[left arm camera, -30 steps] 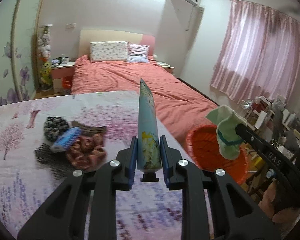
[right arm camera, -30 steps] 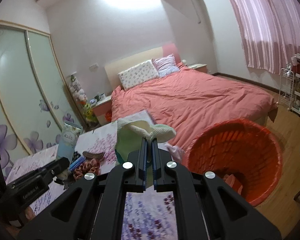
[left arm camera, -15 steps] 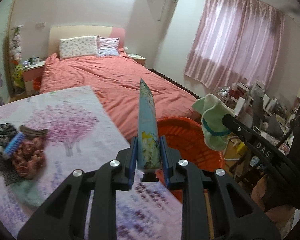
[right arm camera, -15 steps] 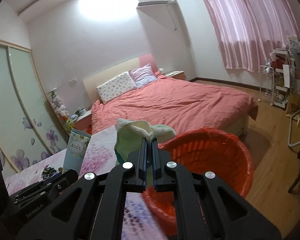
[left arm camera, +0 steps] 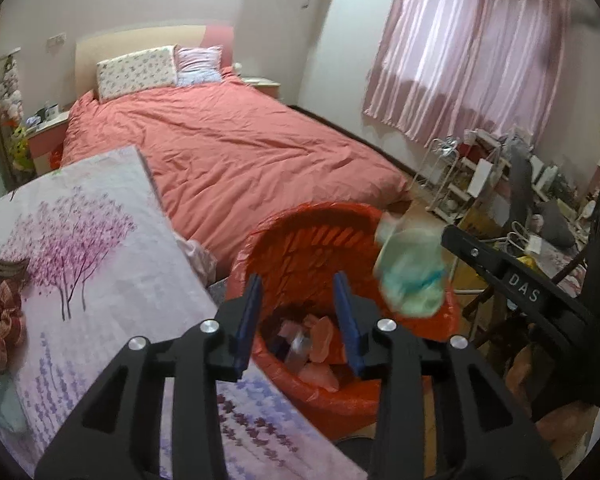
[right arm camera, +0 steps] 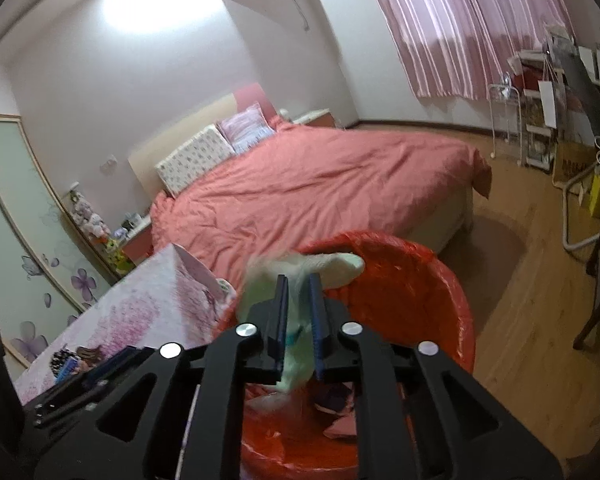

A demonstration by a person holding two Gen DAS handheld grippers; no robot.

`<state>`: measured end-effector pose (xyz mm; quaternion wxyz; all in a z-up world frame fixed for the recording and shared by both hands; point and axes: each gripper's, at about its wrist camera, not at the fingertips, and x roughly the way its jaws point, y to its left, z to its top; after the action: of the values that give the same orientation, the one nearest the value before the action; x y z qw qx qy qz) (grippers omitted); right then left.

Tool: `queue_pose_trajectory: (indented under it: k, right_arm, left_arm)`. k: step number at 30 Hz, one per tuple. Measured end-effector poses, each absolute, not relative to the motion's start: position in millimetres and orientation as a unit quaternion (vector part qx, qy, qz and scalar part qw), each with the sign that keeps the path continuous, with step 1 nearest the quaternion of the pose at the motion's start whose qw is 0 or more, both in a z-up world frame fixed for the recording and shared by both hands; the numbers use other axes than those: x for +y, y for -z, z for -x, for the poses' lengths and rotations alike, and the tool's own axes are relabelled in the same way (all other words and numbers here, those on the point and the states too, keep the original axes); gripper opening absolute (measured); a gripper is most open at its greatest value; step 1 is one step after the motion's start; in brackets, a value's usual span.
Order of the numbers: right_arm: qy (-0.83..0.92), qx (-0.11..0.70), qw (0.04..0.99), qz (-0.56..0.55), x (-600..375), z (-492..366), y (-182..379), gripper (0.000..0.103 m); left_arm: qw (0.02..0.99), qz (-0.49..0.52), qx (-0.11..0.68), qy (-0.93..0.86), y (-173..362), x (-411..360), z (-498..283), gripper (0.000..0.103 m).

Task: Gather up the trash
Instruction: 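Open the right gripper over the basket dropping the cloth while the left drops the tube, then move both grippers back to the bed and grasp the brown plaid scrunchie with the right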

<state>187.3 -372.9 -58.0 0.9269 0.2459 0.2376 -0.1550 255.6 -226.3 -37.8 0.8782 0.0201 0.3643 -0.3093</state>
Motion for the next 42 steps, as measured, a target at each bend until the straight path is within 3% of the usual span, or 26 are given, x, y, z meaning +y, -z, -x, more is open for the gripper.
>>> queue_pose_trajectory:
  k: [2,4,21,42]
  right_arm:
    - [0.159,0.243,0.925,-0.246,-371,-185,62,0.029]
    - [0.16,0.246,0.924,-0.244,-368,-183,63,0.033]
    - [0.109,0.268,0.939,-0.185,-302,-194,50,0.033]
    - [-0.07,0.344,0.931,-0.102,-122,-254,60,0.033]
  left_arm:
    - [0.883,-0.024,0.367,0.292,42,-216,-259,0.039]
    - [0.885,-0.024,0.372,0.279,45,-206,-262,0.04]
    - [0.915,-0.007,0.371,0.158,50,-73,-250,0.052]
    - [0.932,0.048,0.359,-0.021,53,120,-235,0.056]
